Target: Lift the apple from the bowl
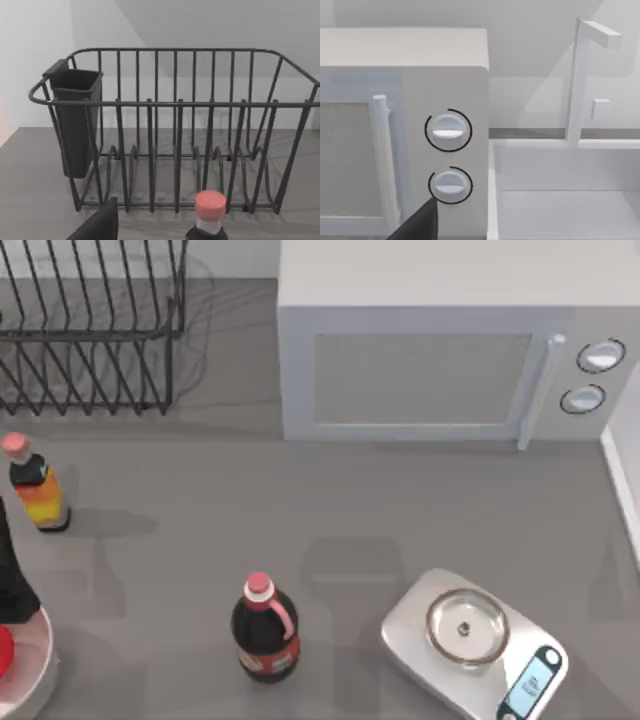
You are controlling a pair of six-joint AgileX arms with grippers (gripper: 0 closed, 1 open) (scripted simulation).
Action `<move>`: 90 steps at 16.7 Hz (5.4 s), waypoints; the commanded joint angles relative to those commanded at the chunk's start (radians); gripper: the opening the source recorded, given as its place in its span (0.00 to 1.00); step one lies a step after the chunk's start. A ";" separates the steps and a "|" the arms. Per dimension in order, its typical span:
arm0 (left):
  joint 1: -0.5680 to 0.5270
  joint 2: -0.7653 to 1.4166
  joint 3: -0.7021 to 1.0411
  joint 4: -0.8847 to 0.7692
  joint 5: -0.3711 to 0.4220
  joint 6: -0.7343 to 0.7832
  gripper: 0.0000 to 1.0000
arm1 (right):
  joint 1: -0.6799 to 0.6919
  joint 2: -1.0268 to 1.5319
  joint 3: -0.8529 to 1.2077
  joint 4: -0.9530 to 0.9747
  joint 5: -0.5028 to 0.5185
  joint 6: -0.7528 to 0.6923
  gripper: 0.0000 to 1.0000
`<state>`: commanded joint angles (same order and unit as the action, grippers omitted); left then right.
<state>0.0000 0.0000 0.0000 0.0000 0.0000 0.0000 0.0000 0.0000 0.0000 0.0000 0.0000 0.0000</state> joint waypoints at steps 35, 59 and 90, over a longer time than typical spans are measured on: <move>0.044 0.650 0.434 -0.552 0.000 0.053 1.00 | 0.000 0.000 0.000 0.000 0.000 0.000 1.00; 0.088 1.458 0.703 -0.803 0.000 0.108 1.00 | 0.000 0.000 0.000 0.000 0.000 0.000 1.00; 0.092 1.566 0.577 -0.581 0.000 0.112 0.00 | 0.000 0.000 0.000 0.000 0.000 0.000 1.00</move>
<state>0.0923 1.5659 0.5766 -0.5815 0.0000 0.1123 0.0000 0.0000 0.0000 0.0000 0.0000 0.0000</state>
